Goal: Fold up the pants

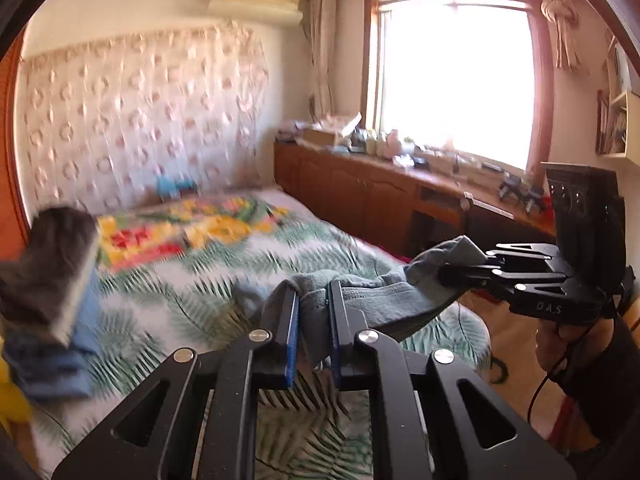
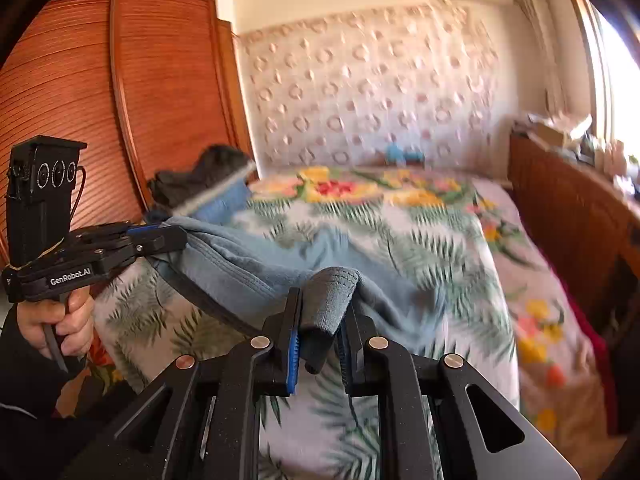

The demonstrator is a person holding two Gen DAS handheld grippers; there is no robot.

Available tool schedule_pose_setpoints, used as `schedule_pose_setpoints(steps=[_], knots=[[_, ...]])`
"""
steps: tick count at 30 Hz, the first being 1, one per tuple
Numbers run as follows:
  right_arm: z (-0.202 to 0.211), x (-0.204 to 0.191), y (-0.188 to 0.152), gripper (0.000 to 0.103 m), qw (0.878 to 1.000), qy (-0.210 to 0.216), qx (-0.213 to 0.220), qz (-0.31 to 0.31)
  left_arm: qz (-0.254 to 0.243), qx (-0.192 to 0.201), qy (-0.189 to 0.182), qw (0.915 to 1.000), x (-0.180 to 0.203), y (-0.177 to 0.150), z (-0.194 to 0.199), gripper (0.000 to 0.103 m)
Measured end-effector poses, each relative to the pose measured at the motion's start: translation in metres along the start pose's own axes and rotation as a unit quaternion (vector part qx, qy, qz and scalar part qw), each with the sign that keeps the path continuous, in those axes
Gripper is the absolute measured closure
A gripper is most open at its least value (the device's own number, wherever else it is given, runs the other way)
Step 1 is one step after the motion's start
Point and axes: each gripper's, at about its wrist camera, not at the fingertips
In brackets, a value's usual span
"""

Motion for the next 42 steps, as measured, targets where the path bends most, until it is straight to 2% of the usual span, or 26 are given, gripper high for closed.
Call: schedule_pose_setpoints(steps=[9,13,16,19,24,28,32,34,36,39,42], knots=[[0.019,-0.019,0.063,0.087,0.997,0.012,0.067,0.034,-0.027,0.071,0.022,0.9968,-0.011,0.060,0.043,0.090],[0.040,-0.027,0.070,0.087,0.995,0.015,0.090,0.050,-0.045,0.092,0.035,0.9942,-0.008,0.074,0.061,0.090],[0.044,-0.033,0.068,0.087,0.993,0.019,0.097,0.059,-0.046,0.093,0.046,0.9935,-0.015,0.075,0.060,0.090],[0.028,-0.031,0.058,0.087,0.994,0.029,0.088,0.061,-0.036,0.077,0.054,0.9949,-0.029,0.068,0.044,0.090],[-0.022,-0.003,0.061,0.087,0.997,0.029,0.048,0.060,-0.030,0.024,0.073,0.9966,-0.057,0.063,-0.020,0.090],[-0.066,0.004,0.108,0.088,0.994,-0.015,0.042,0.096,-0.019,0.032,0.086,0.9956,-0.079,0.103,-0.056,0.090],[-0.076,0.008,0.147,0.088,0.992,-0.046,0.063,0.096,-0.010,0.063,0.095,0.9934,-0.077,0.127,-0.046,0.090],[-0.072,0.006,0.152,0.088,0.991,-0.052,0.075,0.093,-0.015,0.062,0.102,0.9927,-0.072,0.118,-0.040,0.090],[-0.069,0.008,0.144,0.088,0.994,-0.037,0.071,0.080,-0.024,0.039,0.109,0.9930,-0.068,0.093,-0.038,0.090],[-0.081,0.002,0.104,0.088,0.995,-0.027,0.035,0.085,-0.018,-0.003,0.095,0.9953,-0.066,0.046,-0.045,0.090],[-0.104,-0.003,0.065,0.088,0.995,-0.023,-0.003,0.102,-0.017,-0.059,0.096,0.9935,-0.064,-0.008,-0.060,0.090]])
Point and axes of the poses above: each gripper's, at about its wrist camera, not at the fingertips, and z roughly against the way its jaws point, x to its right, y to its top, and after that the axes turned 2 degrees about x, right-handed
